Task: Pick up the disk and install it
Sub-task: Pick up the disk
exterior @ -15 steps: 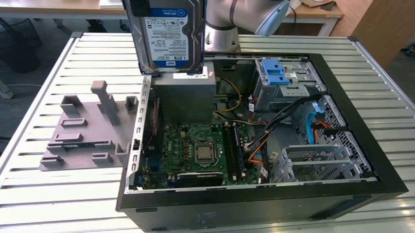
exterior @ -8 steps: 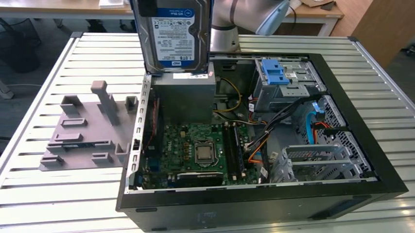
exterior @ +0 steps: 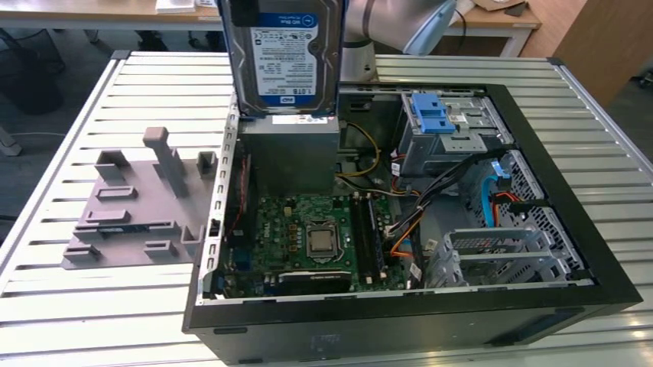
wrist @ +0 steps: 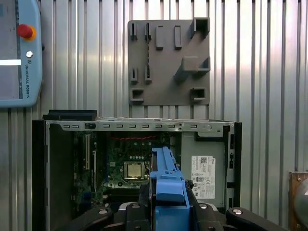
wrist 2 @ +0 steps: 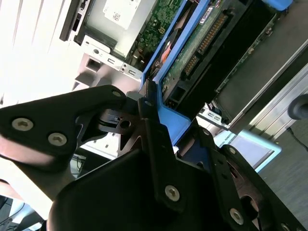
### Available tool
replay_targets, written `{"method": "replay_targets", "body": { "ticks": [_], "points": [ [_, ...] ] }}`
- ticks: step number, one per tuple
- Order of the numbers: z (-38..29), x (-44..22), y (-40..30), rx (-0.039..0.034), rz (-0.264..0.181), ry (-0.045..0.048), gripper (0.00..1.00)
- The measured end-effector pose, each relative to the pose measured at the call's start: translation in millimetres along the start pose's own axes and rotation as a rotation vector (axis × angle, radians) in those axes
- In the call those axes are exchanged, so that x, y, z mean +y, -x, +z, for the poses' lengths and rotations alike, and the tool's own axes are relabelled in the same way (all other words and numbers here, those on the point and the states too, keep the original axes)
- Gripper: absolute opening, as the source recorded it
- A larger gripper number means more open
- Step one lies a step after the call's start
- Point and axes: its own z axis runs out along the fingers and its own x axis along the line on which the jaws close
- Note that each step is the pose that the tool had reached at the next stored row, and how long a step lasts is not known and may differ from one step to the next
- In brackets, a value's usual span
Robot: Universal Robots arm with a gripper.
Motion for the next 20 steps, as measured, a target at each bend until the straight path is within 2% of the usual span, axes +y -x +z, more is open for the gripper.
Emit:
{"method": "replay_targets", "body": {
  "ticks": [20],
  "points": [
    [0.3, -26.5, -0.7, 0.0000, 0.002, 0.0000, 0.36]
  ]
}}
